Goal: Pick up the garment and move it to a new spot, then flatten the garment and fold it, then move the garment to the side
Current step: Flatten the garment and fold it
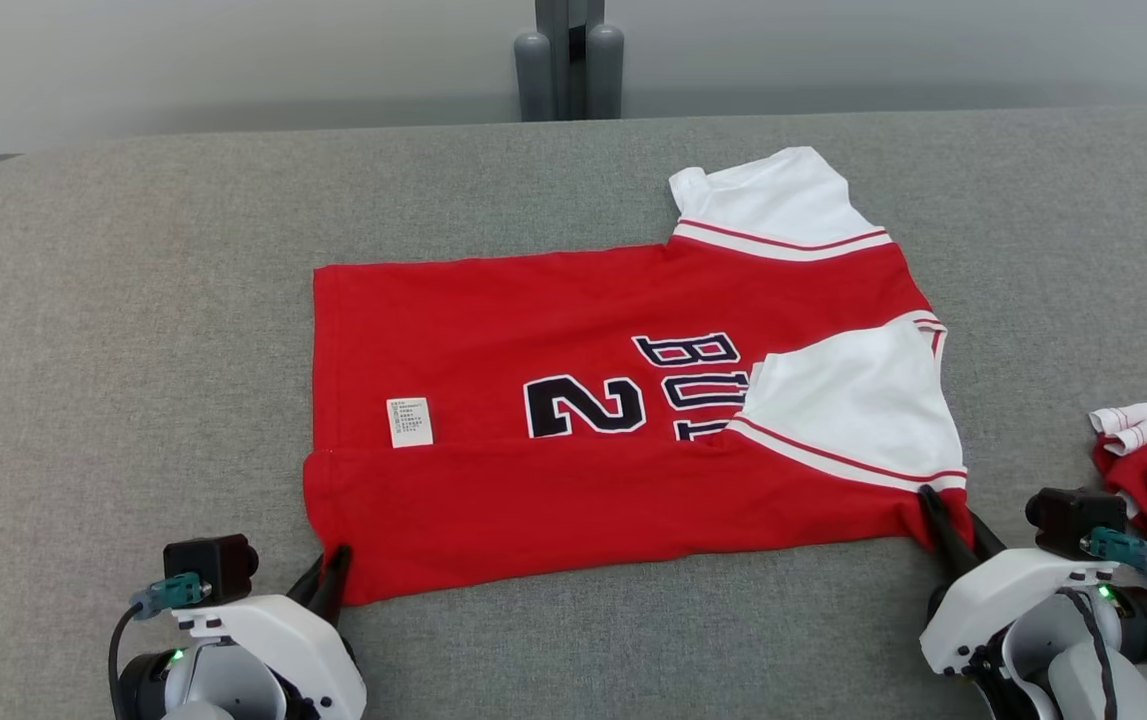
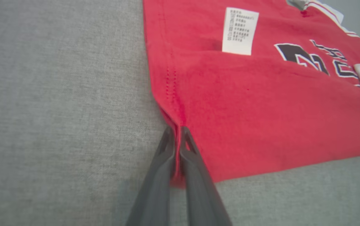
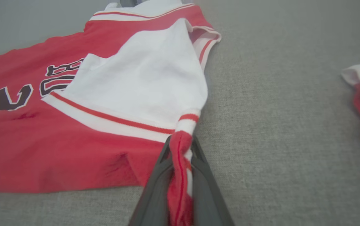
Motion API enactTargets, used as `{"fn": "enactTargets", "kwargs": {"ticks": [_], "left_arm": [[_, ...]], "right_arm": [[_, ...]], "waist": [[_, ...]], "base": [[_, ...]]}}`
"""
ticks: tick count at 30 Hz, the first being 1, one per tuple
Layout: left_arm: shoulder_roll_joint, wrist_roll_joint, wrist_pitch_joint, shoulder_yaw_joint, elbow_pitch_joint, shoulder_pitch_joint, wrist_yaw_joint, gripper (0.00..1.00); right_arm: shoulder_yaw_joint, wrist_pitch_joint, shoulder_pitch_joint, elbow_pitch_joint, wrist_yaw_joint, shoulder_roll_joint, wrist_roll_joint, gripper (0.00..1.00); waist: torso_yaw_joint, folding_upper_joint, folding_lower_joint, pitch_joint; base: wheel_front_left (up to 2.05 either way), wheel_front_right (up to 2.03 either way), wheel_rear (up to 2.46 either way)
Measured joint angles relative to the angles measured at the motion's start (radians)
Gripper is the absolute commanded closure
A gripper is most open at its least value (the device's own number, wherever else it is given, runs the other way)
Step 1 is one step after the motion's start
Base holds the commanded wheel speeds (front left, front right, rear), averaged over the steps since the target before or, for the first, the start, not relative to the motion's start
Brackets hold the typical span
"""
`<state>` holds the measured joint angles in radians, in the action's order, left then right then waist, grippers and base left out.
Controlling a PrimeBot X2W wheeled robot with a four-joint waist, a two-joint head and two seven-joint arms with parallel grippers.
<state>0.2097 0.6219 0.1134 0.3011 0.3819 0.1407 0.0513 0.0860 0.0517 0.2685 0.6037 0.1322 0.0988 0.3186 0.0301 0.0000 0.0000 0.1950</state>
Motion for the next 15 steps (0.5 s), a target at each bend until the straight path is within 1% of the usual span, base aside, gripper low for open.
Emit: {"fn": "enactTargets", "kwargs": {"ticks": [3, 6, 9, 15], "left_arm": [[0.012, 0.012, 0.016, -0.003, -0.02, -0.016, -0.006, 1.0], [0.034, 0.026, 0.038, -0.007, -0.059, -0.039, -0.007, 1.0], [0.056, 0.041, 0.064, -0.016, -0.11, -0.075, -0.005, 1.0], [0.1, 0.058, 0.124, -0.023, -0.215, -0.172, 0.019, 1.0]], "right_arm": [[-0.005, 0.003, -0.01, -0.01, 0.0, 0.004, 0.027, 1.0], [-0.007, -0.001, -0.04, -0.049, 0.0, 0.005, 0.056, 1.0], [-0.017, -0.018, -0.091, -0.109, 0.0, 0.005, 0.077, 1.0], [-0.068, -0.082, -0.232, -0.249, 0.0, -0.006, 0.074, 1.0]], "waist": [[-0.002, 0.0, 0.0, -0.015], [-0.003, 0.0, 0.0, -0.033], [-0.004, 0.0, 0.0, -0.054], [-0.013, 0.0, 0.0, -0.081]], "base": [[0.0, 0.0, 0.0], [0.0, 0.0, 0.0], [0.0, 0.0, 0.0], [0.0, 0.0, 0.0]]}}
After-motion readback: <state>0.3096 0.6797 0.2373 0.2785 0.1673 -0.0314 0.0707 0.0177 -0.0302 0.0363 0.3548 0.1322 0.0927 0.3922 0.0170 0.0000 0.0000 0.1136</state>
